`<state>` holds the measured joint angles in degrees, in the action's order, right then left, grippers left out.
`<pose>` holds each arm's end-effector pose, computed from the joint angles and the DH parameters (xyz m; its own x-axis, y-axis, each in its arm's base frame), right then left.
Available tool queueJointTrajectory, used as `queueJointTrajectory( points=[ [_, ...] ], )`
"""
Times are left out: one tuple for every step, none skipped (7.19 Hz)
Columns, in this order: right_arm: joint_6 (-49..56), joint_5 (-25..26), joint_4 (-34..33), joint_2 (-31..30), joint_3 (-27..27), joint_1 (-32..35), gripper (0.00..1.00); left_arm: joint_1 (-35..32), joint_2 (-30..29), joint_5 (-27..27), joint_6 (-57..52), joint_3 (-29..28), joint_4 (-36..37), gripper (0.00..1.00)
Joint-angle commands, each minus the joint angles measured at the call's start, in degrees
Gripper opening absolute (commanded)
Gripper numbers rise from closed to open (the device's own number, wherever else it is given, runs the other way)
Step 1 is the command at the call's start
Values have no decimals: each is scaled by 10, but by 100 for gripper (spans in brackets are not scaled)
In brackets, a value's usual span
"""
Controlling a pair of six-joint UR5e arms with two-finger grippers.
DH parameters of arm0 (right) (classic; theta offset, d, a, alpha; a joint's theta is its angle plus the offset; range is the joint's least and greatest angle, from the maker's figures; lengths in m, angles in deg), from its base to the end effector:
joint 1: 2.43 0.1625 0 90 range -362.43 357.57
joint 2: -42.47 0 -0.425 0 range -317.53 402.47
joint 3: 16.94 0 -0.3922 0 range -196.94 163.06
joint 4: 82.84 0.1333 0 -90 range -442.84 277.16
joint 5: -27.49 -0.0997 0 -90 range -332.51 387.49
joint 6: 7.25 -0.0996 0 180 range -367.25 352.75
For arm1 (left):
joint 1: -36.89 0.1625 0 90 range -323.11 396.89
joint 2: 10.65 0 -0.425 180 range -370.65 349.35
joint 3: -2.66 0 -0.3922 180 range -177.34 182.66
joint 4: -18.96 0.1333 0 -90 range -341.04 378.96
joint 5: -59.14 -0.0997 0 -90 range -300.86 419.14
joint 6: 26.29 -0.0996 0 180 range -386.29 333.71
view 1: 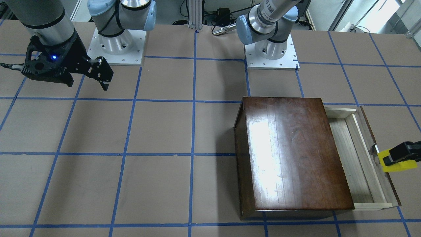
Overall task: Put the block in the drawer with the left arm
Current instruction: 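Carry the yellow cube with the left gripper over the open drawer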
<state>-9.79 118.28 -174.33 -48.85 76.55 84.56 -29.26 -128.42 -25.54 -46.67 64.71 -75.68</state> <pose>0.1065 -0.4869 0.4718 -0.9952 0.0965 0.0143 0.0967 0.9952 0.0112 0.1454 -0.6813 0.4332 -0.9913 -0.0660 0.1137 -0.0618 0.9973 0.0407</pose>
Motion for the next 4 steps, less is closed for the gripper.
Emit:
queueJointTrajectory(
  points=[
    [0, 1, 0, 0, -1, 0, 100, -6, -8, -1, 5, 39, 6, 0],
    [0, 1, 0, 0, -1, 0, 100, -5, -14, -2, -3, 56, 23, 0],
    [0, 1, 0, 0, -1, 0, 100, -5, -18, -1, -4, 75, 49, 0],
    [0, 1, 0, 0, -1, 0, 100, -5, -19, -1, -4, 94, 65, 0]
  ],
)
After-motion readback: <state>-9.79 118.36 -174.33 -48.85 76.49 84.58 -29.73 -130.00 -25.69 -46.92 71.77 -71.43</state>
